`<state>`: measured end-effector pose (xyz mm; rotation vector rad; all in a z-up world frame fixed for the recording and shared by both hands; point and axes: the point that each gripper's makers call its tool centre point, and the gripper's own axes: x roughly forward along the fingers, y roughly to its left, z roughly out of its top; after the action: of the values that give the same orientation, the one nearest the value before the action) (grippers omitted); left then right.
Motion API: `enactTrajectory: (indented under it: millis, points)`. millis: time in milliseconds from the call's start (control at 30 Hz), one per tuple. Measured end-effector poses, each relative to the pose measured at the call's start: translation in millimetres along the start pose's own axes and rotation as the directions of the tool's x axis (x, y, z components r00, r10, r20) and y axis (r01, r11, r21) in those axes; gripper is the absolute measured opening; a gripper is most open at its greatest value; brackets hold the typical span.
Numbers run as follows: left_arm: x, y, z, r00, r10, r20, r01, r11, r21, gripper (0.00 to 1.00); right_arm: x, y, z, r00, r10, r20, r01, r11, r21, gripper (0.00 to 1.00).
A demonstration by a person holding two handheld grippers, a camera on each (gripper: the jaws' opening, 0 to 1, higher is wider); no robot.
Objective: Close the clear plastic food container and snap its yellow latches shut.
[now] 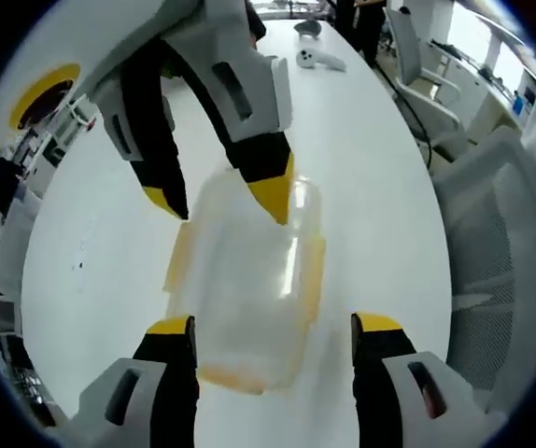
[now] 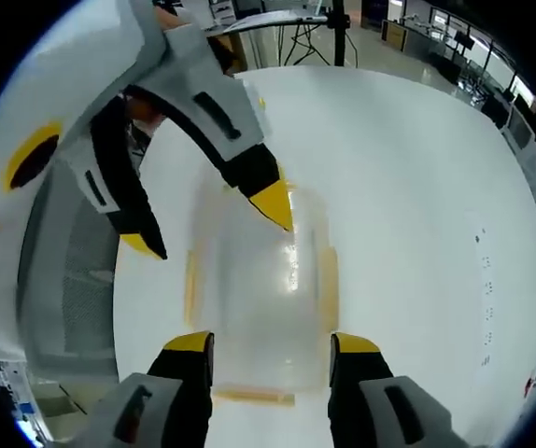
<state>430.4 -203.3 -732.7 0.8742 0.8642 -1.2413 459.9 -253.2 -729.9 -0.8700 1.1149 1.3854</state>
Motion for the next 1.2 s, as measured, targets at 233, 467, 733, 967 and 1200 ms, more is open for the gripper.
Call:
enactTrajectory:
  millis: [233, 467, 733, 967, 1200]
  points:
    - [2, 6.0, -2.8, 1.0, 0.006, -0.006, -0.006, 1.0, 0.008, 0.69, 0, 6, -6.6, 1.0, -0.014, -0.028, 0.012, 0.999, -0.046, 0.57]
    - [3, 15.5, -6.6, 1.0, 0.017, -0.015, -0.017, 1.0, 0.016, 0.71, 3, 10, -13.9, 0.998, -0.035, -0.052, 0.031, 0.997, -0.069, 0.62]
    - [5, 16.6, -8.6, 0.999, 0.022, -0.025, -0.021, 0.998, 0.053, 0.77, 6, 15, -16.1, 0.997, -0.065, -0.042, 0.062, 0.995, -0.078, 0.73]
    - [4, 16.7, -9.9, 0.999, 0.025, -0.024, -0.023, 0.997, 0.069, 0.79, 11, 11, -22.2, 0.992, -0.111, -0.051, 0.107, 0.991, -0.079, 0.73]
    - [11, 21.0, -16.7, 0.998, 0.033, -0.049, -0.029, 0.995, 0.096, 0.82, 15, 12, -25.2, 0.991, -0.125, -0.045, 0.122, 0.99, -0.065, 0.74]
